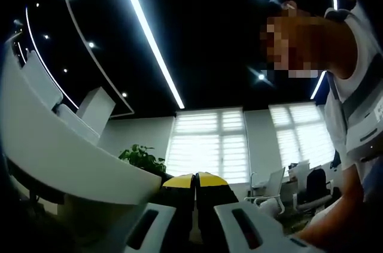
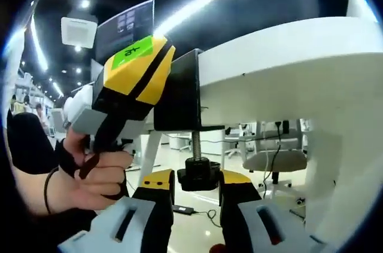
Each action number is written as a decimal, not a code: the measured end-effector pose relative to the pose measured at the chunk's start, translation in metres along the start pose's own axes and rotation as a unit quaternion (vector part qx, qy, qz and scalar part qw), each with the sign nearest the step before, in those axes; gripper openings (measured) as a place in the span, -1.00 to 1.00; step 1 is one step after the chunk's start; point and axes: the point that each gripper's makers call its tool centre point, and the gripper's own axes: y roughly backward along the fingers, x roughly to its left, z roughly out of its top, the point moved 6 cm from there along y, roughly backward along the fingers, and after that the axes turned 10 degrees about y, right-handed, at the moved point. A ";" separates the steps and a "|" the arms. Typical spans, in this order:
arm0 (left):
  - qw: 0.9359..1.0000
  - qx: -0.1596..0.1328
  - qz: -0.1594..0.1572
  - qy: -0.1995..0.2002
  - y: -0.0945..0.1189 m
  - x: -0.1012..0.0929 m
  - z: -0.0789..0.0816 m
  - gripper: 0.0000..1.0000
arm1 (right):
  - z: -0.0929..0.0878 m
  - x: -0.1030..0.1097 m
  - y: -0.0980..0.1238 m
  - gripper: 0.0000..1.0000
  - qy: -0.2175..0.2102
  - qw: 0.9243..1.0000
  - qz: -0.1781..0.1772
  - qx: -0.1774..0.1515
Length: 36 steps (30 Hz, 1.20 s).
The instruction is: Clamp the fixed fixture on the desktop, loosen the retaining clip, secure it to the edge of the desk, and tighten the retaining clip.
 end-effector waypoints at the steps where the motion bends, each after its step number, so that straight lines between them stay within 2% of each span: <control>1: 1.000 0.000 0.000 -0.001 0.000 0.000 0.000 -0.96 | 0.000 0.001 0.002 -0.28 0.004 1.000 -0.001 0.004; 7: 1.000 -0.001 -0.001 -0.002 0.000 0.000 0.000 -0.96 | 0.000 0.003 0.016 -0.28 0.022 0.999 -0.018 0.020; 8: 1.000 -0.001 0.000 -0.002 0.000 0.000 0.000 -0.96 | -0.001 0.002 0.020 -0.28 0.022 0.999 -0.031 0.023; 11: 1.000 -0.001 0.000 -0.004 0.000 0.000 0.000 -0.96 | 0.000 0.000 0.032 -0.22 0.084 0.990 -0.104 0.042; 14: 1.000 -0.003 0.001 -0.003 0.000 0.001 0.000 -0.96 | 0.002 0.013 0.035 -0.20 0.053 0.987 -0.150 0.030; 15: 1.000 -0.003 0.001 -0.003 -0.001 0.001 0.000 -0.96 | 0.001 0.018 0.036 -0.20 0.053 0.985 -0.162 0.036; 19: 1.000 -0.003 0.001 -0.005 -0.002 0.001 0.000 -0.96 | -0.008 0.035 0.028 -0.18 0.066 0.975 -0.201 0.072; 21: 1.000 -0.002 0.002 -0.006 -0.002 0.001 -0.001 -0.96 | -0.006 0.035 0.025 -0.12 0.090 0.966 -0.228 0.086; 24: 1.000 -0.001 0.004 -0.007 -0.002 0.001 -0.001 -0.96 | 0.002 0.030 0.024 -0.10 0.098 0.960 -0.254 0.062; 29: 1.000 -0.002 0.003 -0.004 -0.001 0.002 0.000 -0.96 | 0.006 0.019 0.019 -0.14 0.080 0.956 -0.275 0.060; 31: 1.000 -0.002 0.002 -0.003 -0.001 0.002 0.000 -0.96 | 0.004 0.018 0.017 -0.17 0.091 0.954 -0.277 0.069; 32: 1.000 -0.002 0.002 -0.003 -0.001 0.002 0.000 -0.96 | 0.004 0.017 0.016 -0.19 0.113 0.951 -0.278 0.074; 36: 1.000 0.000 0.002 -0.004 -0.001 0.001 0.000 -0.96 | 0.002 0.017 0.009 -0.22 0.099 0.954 -0.274 0.069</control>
